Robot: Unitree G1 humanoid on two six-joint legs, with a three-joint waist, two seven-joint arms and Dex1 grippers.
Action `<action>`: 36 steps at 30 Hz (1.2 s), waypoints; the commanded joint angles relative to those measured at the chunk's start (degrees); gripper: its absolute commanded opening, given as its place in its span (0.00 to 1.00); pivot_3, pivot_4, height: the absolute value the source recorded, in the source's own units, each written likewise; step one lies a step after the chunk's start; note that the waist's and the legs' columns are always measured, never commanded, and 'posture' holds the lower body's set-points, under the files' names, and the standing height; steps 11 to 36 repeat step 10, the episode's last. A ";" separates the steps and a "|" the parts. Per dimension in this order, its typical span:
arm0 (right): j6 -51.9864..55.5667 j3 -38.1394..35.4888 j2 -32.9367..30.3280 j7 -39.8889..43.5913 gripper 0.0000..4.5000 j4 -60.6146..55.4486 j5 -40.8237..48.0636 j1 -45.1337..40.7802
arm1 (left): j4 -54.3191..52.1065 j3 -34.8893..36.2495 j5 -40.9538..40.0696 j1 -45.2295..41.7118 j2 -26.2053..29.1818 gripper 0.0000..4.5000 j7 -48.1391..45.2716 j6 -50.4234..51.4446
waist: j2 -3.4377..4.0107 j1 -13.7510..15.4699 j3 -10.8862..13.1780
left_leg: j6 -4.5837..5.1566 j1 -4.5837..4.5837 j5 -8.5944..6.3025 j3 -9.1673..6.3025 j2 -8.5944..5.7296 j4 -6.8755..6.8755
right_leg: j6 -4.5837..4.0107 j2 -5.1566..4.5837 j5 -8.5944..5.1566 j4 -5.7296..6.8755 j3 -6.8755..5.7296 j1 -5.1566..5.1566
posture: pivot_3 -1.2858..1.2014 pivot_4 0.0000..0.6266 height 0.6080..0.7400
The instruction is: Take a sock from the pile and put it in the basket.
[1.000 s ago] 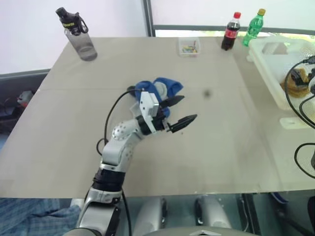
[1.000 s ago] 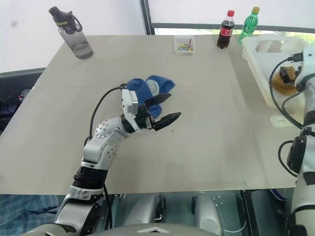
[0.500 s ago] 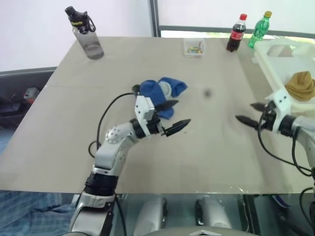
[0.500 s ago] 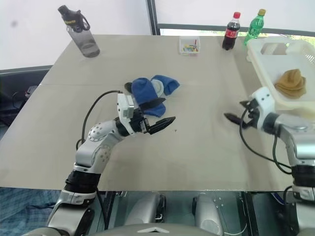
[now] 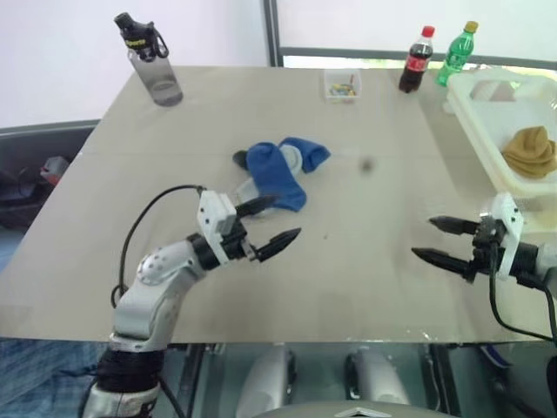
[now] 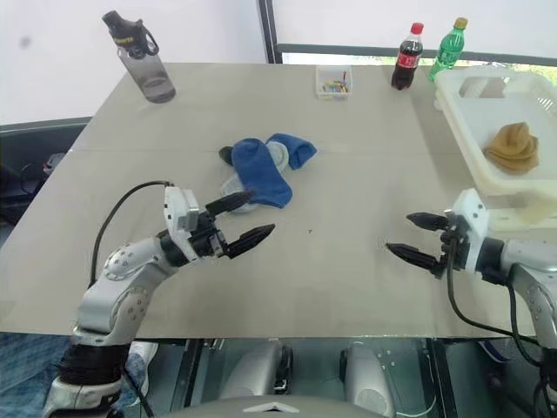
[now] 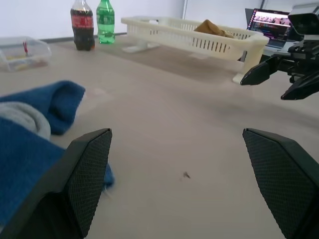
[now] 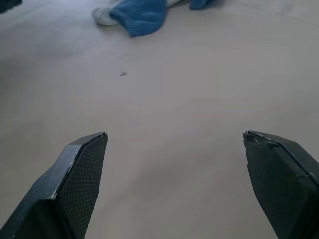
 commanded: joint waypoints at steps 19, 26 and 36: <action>-12.74 -2.75 0.25 6.06 1.00 0.78 -0.84 7.38 | -11.18 12.10 -1.11 14.36 6.83 1.00 5.67 4.84 | -0.01 0.00 -0.01 | 0.00 0.23 0.00 -0.12 0.01 0.01 | -0.02 0.00 -0.01 -0.01 -0.01 0.26 | 0.52 0.24 1.00; -12.74 -2.75 0.25 6.06 1.00 0.78 -0.84 7.38 | -11.18 12.10 -1.11 14.36 6.83 1.00 5.67 4.84 | -0.01 0.00 -0.01 | 0.00 0.23 0.00 -0.12 0.01 0.01 | -0.02 0.00 -0.01 -0.01 -0.01 0.26 | 0.52 0.24 1.00; -12.74 -2.75 0.25 6.06 1.00 0.78 -0.84 7.38 | -11.18 12.10 -1.11 14.36 6.83 1.00 5.67 4.84 | -0.01 0.00 -0.01 | 0.00 0.23 0.00 -0.12 0.01 0.01 | -0.02 0.00 -0.01 -0.01 -0.01 0.26 | 0.52 0.24 1.00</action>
